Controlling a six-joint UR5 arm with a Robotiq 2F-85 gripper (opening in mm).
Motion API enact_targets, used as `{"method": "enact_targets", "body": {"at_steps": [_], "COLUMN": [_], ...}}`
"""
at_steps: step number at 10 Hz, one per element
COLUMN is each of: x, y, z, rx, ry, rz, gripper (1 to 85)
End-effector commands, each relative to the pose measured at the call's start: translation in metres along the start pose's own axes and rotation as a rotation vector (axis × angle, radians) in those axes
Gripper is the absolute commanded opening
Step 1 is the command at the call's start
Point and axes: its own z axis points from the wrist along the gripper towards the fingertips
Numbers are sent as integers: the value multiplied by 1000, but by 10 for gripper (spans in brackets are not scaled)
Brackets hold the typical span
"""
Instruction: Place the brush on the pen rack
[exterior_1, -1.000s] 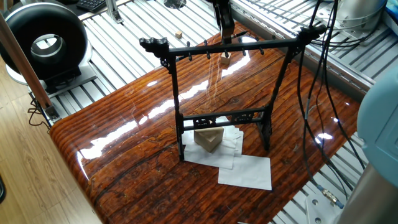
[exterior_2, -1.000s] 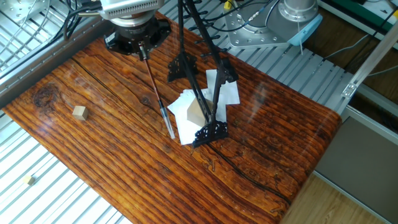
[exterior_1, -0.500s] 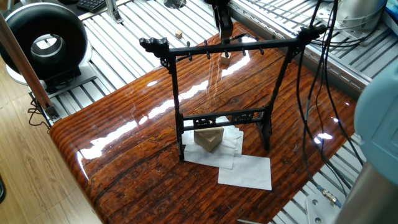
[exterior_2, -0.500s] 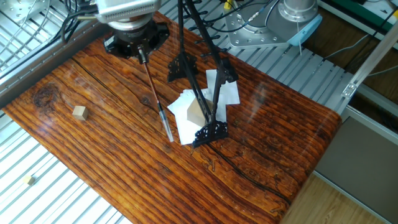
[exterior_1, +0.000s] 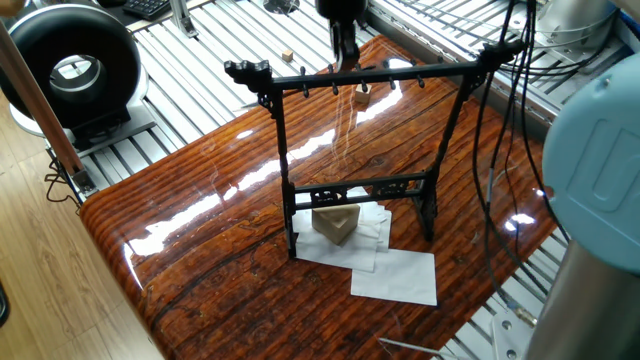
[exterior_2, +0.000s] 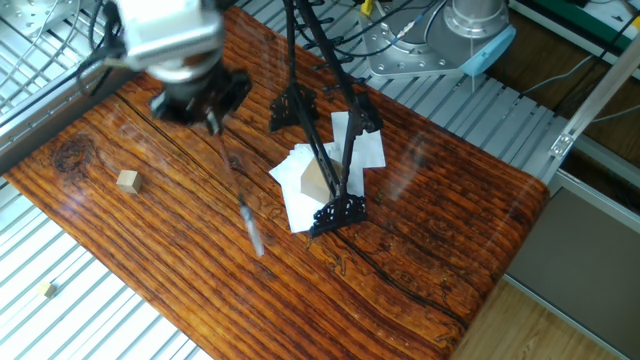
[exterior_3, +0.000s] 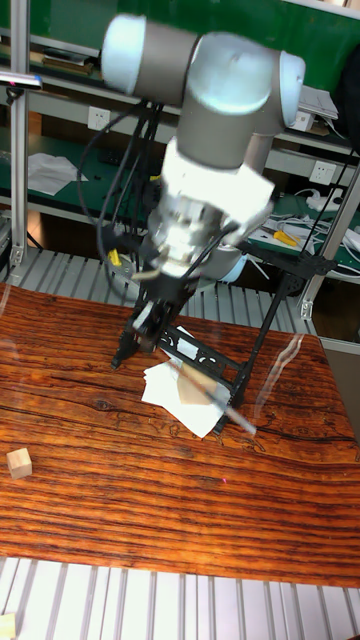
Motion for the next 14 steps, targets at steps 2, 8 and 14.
{"method": "enact_targets", "body": {"at_steps": [2, 8, 14], "x": [-1, -18, -19], "y": [-35, -32, -41], "z": [41, 83, 89], "rx": [79, 16, 25], "ry": [-51, -159, -159], "rz": [79, 158, 82], "gripper": [10, 10, 10]}}
